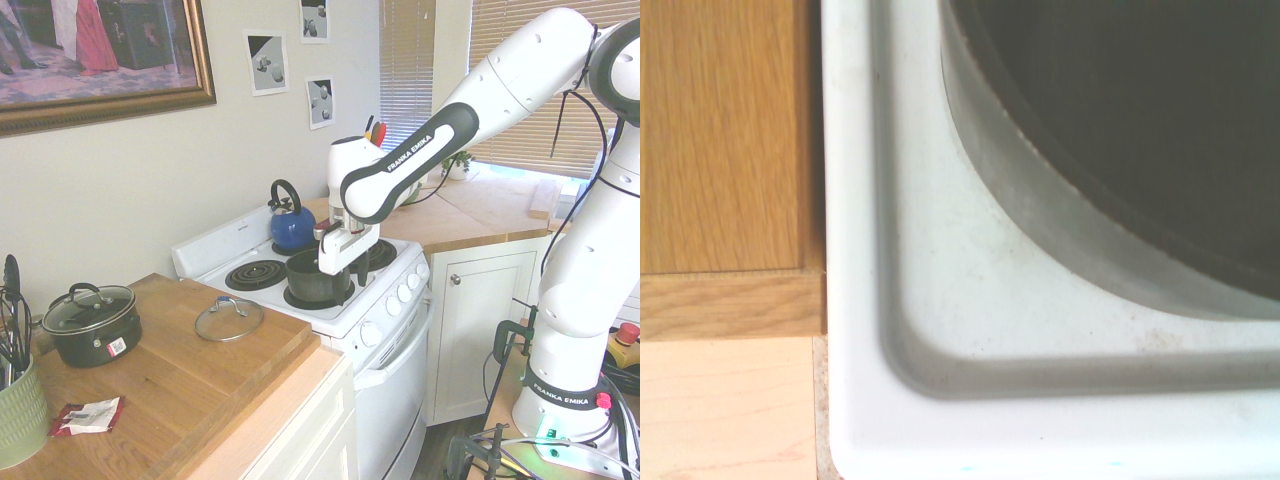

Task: Cover the lid of the pot

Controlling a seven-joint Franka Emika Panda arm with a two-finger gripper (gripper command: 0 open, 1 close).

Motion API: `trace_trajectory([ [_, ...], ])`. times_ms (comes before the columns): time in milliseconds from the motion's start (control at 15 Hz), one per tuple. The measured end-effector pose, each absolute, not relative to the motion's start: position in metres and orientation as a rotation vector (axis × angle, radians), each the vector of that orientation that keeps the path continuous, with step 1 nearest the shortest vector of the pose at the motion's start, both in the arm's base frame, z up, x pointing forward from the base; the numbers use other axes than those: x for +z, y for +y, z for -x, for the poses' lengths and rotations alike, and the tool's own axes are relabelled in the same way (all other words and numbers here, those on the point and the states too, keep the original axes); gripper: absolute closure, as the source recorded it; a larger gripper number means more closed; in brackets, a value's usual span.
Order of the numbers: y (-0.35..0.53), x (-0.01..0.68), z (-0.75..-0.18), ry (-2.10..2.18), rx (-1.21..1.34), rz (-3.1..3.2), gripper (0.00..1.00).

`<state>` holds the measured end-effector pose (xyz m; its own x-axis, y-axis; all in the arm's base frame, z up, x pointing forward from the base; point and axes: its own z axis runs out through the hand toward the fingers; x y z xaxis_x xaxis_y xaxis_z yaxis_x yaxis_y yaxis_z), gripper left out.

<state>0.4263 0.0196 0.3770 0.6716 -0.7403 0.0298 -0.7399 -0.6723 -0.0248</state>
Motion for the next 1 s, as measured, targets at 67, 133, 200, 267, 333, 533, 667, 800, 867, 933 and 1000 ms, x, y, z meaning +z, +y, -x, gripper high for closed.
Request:
trace_trajectory([
  [67, 0.020, 0.377, -0.426, 1.268, -0.057, 2.863, 0.00],
  [133, 0.021, 0.377, -0.426, 1.265, -0.055, 2.864, 0.00],
  [200, 0.025, 0.379, -0.427, 1.254, -0.054, 2.869, 0.00],
  [267, 0.032, 0.388, -0.430, 1.231, -0.062, 2.877, 0.00],
  [333, 0.043, 0.404, -0.435, 1.197, -0.075, 2.891, 0.00],
  [533, 0.082, 0.465, -0.453, 1.083, -0.149, 2.921, 0.00],
  [667, 0.105, 0.488, -0.472, 1.021, -0.178, 2.933, 0.00],
  [800, 0.130, 0.488, -0.503, 0.949, -0.163, 2.959, 0.00],
  [867, 0.142, 0.482, -0.522, 0.911, -0.157, 2.978, 0.00],
  [933, 0.154, 0.474, -0.541, 0.876, -0.152, 2.997, 0.00],
  [1000, 0.163, 0.468, -0.559, 0.849, -0.150, 3.010, 0.00],
])
